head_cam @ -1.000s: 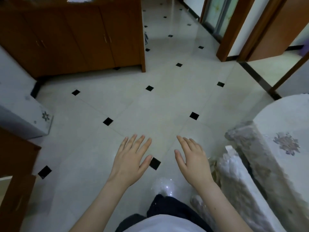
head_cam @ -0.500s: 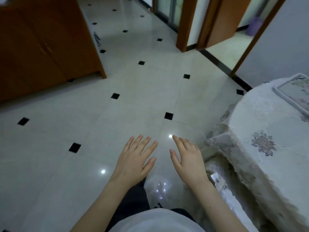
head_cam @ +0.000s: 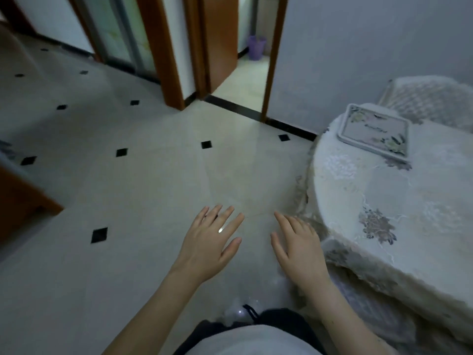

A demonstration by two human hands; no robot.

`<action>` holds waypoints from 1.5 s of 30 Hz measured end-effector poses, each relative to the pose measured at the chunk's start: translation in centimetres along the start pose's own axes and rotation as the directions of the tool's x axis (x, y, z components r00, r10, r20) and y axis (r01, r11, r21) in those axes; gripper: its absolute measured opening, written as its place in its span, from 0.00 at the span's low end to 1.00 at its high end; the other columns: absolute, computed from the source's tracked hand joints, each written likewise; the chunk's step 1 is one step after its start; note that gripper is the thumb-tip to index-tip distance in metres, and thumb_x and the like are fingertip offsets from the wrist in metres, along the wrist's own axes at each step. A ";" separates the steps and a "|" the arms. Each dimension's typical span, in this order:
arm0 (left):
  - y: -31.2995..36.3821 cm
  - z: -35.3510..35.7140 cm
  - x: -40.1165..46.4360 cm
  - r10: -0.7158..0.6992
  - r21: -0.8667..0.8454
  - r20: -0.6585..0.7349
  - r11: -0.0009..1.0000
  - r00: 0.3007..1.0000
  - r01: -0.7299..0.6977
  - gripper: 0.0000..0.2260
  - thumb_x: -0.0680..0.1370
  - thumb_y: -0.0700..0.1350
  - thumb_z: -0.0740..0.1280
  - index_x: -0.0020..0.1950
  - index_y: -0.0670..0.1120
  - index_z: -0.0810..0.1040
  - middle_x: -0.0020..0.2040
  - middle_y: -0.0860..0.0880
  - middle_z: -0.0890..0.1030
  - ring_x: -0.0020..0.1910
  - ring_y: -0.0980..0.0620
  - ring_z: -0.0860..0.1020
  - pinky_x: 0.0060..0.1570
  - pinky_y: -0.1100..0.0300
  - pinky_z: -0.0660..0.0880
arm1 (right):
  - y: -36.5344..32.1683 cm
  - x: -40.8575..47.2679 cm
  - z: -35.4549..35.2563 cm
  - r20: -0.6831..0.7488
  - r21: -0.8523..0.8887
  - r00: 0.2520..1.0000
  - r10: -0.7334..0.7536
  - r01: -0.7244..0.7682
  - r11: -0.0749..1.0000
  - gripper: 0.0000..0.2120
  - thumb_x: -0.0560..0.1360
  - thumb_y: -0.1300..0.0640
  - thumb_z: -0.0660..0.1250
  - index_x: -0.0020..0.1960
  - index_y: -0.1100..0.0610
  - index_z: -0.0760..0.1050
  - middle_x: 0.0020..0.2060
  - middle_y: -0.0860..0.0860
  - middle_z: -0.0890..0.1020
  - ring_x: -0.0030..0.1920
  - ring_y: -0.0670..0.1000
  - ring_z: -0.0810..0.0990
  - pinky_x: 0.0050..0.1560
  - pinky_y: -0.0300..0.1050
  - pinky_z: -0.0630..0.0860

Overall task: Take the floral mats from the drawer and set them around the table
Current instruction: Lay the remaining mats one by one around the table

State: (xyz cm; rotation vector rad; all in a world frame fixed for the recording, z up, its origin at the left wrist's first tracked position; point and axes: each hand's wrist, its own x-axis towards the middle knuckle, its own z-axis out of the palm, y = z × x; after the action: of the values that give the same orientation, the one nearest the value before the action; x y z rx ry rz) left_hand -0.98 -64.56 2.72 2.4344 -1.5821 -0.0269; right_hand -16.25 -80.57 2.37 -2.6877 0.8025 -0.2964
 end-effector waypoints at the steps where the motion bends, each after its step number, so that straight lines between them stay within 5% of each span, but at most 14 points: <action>1: -0.8 0.0 1.5 0.039 -0.007 0.005 0.999 0.999 -0.039 0.22 0.81 0.56 0.52 0.71 0.50 0.70 0.69 0.47 0.73 0.70 0.45 0.68 0.71 0.49 0.57 | 0.1 0.8 0.1 -0.011 -0.008 0.999 0.040 -0.041 0.999 0.24 0.79 0.46 0.53 0.71 0.56 0.69 0.62 0.52 0.78 0.63 0.54 0.74 0.63 0.52 0.70; 11: -3.5 3.9 17.4 0.314 -0.121 0.083 0.945 0.946 -0.303 0.22 0.81 0.55 0.53 0.71 0.48 0.71 0.67 0.47 0.74 0.68 0.45 0.71 0.68 0.48 0.61 | 5.0 10.4 1.3 -0.024 -0.023 0.950 0.311 -0.312 0.950 0.25 0.79 0.44 0.51 0.72 0.55 0.67 0.63 0.50 0.77 0.62 0.54 0.74 0.63 0.54 0.71; 30: -12.6 3.8 48.5 0.349 -0.197 0.076 0.924 0.934 -0.329 0.25 0.82 0.57 0.46 0.72 0.47 0.68 0.68 0.46 0.73 0.69 0.45 0.69 0.69 0.45 0.64 | 13.1 38.1 -0.8 -0.133 0.030 0.896 0.423 -0.423 0.905 0.25 0.80 0.45 0.49 0.72 0.54 0.67 0.62 0.50 0.76 0.62 0.52 0.73 0.63 0.55 0.70; 40: -18.8 4.0 66.6 0.615 -0.198 0.117 0.784 0.780 -0.589 0.26 0.81 0.57 0.46 0.71 0.47 0.70 0.67 0.46 0.75 0.67 0.45 0.71 0.68 0.46 0.65 | 13.2 50.9 1.9 -0.217 -0.012 0.745 0.630 -0.648 0.762 0.31 0.80 0.39 0.37 0.75 0.50 0.62 0.72 0.52 0.68 0.74 0.55 0.61 0.74 0.56 0.56; 45: -17.8 4.6 73.2 0.736 -0.237 0.110 0.672 0.668 -0.701 0.23 0.80 0.55 0.51 0.70 0.47 0.70 0.66 0.47 0.75 0.66 0.46 0.71 0.69 0.52 0.59 | 13.5 54.3 1.7 -0.240 0.009 0.637 0.732 -0.753 0.658 0.27 0.80 0.42 0.44 0.75 0.49 0.61 0.73 0.51 0.67 0.75 0.54 0.59 0.74 0.56 0.56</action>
State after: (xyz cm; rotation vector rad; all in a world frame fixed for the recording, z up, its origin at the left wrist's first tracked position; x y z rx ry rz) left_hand 44.71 -124.66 2.85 1.5435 -2.4152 -0.2640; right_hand 22.12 -121.36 1.63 -2.1433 1.9456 -0.3539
